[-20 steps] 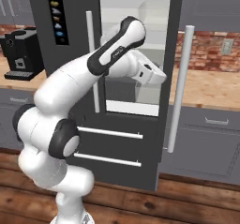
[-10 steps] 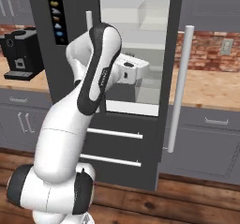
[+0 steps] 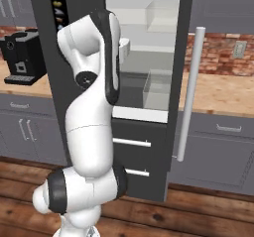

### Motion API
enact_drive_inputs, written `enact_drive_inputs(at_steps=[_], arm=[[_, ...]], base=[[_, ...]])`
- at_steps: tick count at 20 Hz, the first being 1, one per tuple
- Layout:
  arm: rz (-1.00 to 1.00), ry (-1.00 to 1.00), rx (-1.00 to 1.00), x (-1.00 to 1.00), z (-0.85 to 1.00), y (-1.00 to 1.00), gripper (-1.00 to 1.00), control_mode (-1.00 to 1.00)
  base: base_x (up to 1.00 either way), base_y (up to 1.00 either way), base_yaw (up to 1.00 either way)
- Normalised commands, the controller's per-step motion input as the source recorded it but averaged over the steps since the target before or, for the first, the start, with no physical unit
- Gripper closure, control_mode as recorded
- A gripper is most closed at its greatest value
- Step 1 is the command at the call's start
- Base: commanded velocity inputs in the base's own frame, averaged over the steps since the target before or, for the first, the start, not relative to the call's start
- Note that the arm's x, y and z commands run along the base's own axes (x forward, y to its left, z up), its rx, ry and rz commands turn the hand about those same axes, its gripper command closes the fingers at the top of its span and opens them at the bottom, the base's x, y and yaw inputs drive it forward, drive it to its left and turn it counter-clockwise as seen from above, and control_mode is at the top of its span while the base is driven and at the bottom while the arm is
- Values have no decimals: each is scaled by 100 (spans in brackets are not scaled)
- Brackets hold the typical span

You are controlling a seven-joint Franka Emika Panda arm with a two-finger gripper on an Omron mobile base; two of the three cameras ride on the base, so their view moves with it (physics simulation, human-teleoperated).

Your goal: Place one of the steaks on the plate and the other in the bowl. Then place the bowl in the fridge.

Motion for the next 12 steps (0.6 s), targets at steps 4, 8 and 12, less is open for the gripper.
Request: enact_drive_inputs(at_steps=[4,8,12], arm=[[3,10,7,35,9,100,100,-100],[-7,4,-5,65,-10,100,100,-100],[-30,1,-14,74,0,100,100,-100]], base=[[0,0,0],[0,0,0],[0,0,0]])
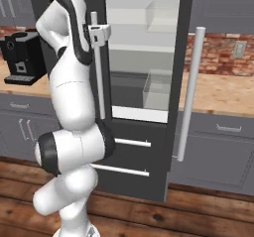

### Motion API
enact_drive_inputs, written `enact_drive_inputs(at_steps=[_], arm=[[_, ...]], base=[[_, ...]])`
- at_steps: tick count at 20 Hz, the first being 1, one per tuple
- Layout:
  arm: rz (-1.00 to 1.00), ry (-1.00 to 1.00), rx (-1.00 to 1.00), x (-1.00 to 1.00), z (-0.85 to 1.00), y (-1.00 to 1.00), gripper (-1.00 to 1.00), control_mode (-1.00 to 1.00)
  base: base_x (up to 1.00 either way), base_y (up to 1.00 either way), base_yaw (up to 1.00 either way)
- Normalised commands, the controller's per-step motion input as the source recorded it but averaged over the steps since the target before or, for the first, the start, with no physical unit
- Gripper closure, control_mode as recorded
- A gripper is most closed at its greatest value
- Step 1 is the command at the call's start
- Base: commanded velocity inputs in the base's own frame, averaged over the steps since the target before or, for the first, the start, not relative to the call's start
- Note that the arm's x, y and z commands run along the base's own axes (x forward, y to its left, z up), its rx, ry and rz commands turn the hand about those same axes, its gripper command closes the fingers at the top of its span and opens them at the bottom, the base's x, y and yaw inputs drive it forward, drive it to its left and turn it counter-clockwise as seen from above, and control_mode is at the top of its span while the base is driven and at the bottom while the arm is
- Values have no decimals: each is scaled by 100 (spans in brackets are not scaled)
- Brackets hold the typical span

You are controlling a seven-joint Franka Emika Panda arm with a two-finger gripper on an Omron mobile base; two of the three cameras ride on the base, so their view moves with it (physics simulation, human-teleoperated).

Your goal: Place one of the steaks on the plate and the other in the bowl. Then place the bowl in the fridge.

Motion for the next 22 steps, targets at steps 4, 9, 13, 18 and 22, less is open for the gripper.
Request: enact_drive_inputs(at_steps=[4,9,13,18,22], arm=[[-50,0,-15,97,-6,94,100,-100],[-38,8,-3,45,-3,64,100,-100],[-7,27,12,0,0,16,100,-100],[11,31,31,0,0,0,100,-100],[21,20,22,0,0,1,100,-100]], base=[[0,0,0],[0,0,0],[0,0,0],[0,0,0],[0,0,0]])
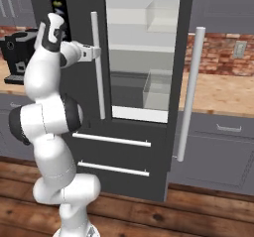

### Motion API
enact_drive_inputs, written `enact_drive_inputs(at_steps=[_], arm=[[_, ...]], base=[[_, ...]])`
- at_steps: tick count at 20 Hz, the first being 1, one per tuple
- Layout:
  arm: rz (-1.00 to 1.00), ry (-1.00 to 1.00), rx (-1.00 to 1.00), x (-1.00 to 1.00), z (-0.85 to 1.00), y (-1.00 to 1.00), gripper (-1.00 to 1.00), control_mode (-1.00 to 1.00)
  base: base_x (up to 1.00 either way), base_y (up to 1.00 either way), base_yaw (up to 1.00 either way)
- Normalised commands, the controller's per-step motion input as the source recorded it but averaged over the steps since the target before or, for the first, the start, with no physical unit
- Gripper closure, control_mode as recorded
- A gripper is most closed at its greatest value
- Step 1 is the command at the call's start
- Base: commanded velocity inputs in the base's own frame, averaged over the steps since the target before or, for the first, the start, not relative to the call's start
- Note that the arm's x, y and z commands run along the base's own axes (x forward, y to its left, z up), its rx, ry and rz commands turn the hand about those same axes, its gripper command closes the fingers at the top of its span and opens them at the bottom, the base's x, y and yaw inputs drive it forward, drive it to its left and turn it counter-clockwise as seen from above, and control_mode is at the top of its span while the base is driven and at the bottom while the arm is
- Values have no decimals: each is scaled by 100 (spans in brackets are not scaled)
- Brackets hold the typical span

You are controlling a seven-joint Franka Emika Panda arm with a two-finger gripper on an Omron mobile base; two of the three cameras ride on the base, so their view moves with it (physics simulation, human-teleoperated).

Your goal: Place one of the steaks on the plate and the other in the bowl. Then place the bowl in the fridge.

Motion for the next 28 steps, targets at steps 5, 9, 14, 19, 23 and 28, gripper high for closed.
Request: enact_drive_inputs(at_steps=[5,9,14,19,23,28], arm=[[21,4,1,16,0,17,100,-100],[4,-6,-22,41,5,0,100,-100],[0,-3,-19,29,4,1,-100,-100],[0,0,-1,12,1,3,-100,-100],[0,2,6,17,0,-24,-100,-100],[-2,-1,0,27,0,-41,-100,-100]], base=[[0,0,0],[0,0,0],[0,0,0],[0,0,0],[0,0,0],[0,0,0]])
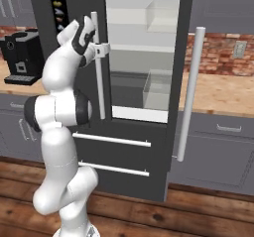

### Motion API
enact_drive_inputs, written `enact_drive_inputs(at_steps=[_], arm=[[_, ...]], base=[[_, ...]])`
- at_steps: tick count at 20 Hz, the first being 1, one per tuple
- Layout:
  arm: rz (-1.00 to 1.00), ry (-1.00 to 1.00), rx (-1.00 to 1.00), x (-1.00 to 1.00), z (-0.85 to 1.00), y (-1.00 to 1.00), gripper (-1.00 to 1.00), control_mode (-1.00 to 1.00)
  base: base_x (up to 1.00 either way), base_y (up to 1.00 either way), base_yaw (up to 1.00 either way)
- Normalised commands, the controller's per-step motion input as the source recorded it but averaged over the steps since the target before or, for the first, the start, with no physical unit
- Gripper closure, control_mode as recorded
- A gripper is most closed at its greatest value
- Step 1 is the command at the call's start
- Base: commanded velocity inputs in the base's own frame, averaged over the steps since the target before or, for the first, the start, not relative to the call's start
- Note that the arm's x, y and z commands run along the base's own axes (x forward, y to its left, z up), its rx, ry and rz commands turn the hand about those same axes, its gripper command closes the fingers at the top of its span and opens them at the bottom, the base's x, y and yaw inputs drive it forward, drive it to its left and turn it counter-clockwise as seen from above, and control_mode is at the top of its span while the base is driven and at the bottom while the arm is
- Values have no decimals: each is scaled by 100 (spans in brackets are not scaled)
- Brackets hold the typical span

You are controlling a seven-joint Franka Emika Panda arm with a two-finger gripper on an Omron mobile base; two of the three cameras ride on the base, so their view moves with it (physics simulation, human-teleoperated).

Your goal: Place one of the steaks on the plate and the other in the bowl. Then place the bowl in the fridge.

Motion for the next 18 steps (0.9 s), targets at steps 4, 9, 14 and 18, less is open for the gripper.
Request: enact_drive_inputs(at_steps=[4,9,14,18], arm=[[-2,-2,0,28,0,-20,-100,-100],[0,0,0,56,0,0,-100,-100],[0,0,0,64,0,0,-100,-100],[0,0,0,49,0,5,-100,-100]], base=[[0,0,0],[0,0,0],[0,0,0],[0,0,0]])
